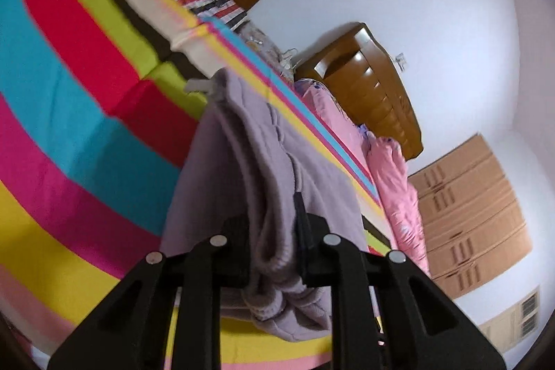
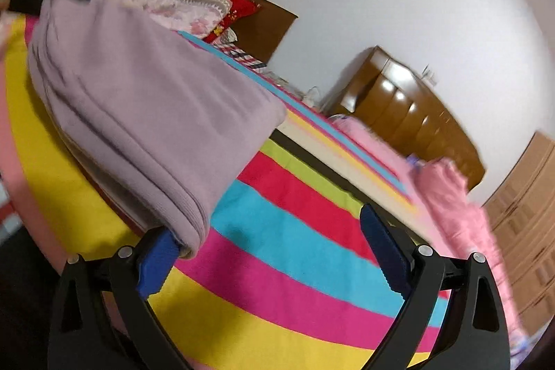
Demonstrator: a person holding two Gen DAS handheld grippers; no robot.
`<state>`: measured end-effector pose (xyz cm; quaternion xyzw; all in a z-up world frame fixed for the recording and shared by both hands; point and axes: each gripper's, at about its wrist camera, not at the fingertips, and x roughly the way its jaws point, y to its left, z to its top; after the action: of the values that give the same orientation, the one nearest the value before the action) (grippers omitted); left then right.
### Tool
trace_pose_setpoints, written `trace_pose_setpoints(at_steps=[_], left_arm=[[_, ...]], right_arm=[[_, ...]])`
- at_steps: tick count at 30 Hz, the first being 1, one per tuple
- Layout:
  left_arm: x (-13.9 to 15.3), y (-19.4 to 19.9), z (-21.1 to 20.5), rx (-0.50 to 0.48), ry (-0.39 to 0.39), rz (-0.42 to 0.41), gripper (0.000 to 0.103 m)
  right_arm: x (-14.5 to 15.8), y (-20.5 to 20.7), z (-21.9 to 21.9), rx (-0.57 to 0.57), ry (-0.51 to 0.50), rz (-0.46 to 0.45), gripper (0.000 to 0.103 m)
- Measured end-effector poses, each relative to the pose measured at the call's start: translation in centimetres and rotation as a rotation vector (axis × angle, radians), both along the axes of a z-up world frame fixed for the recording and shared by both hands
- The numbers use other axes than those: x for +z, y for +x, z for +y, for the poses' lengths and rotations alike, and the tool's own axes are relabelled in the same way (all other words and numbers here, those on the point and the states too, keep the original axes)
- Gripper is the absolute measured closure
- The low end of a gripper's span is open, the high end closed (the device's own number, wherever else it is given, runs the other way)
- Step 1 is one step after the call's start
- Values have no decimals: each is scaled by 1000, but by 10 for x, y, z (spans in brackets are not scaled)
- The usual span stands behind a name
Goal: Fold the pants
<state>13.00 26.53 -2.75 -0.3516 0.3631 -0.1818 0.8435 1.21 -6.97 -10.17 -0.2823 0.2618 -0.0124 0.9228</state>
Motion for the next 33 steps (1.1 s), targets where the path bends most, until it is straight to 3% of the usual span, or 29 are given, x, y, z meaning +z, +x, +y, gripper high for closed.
trace_pose_setpoints(at_steps=[3, 6, 8, 10, 11, 13, 14, 18, 20, 23, 24, 26, 28, 30, 33], left_arm=[[-11, 6, -1, 11, 27, 49, 84], [-35, 3, 11, 27, -32, 71, 82], [-39, -3, 19, 48, -24, 68, 75], [-30, -11, 21, 95, 32, 64, 66], [-21, -19, 22, 154, 90, 67, 48], [10, -42, 17, 290, 299, 26, 43], [24, -49, 9, 293, 346, -25, 40], [71, -57, -58, 72, 415, -217, 21], [69, -47, -91, -28, 471, -224, 19], [35, -28, -109, -100, 482, -106, 19], [12, -22, -105, -105, 489, -27, 21], [-11, -24, -95, -107, 507, -34, 35], [-15, -32, -82, -132, 458, -59, 38], [-16, -33, -73, -128, 417, -45, 50], [-19, -34, -69, -123, 407, -56, 51]], right_arm=[[-4, 2, -8, 2, 53, 20, 11], [-1, 0, -10, 37, 65, 28, 7], [3, -2, -15, 87, 132, 75, 7], [13, -5, -36, 154, 279, 143, 7], [18, -9, -47, 191, 365, 159, 7], [36, -13, -73, 276, 594, 175, 7], [42, -12, -78, 289, 647, 173, 7], [62, 16, -55, 409, 796, 216, 7], [61, 26, -23, 494, 785, 261, 7], [42, 32, 27, 625, 691, 394, 7], [25, 34, 44, 630, 629, 461, 6], [8, 26, 55, 651, 528, 434, 4], [6, 23, 56, 675, 482, 422, 4], [8, 26, 53, 679, 510, 438, 4], [15, 25, 52, 665, 526, 440, 5]])
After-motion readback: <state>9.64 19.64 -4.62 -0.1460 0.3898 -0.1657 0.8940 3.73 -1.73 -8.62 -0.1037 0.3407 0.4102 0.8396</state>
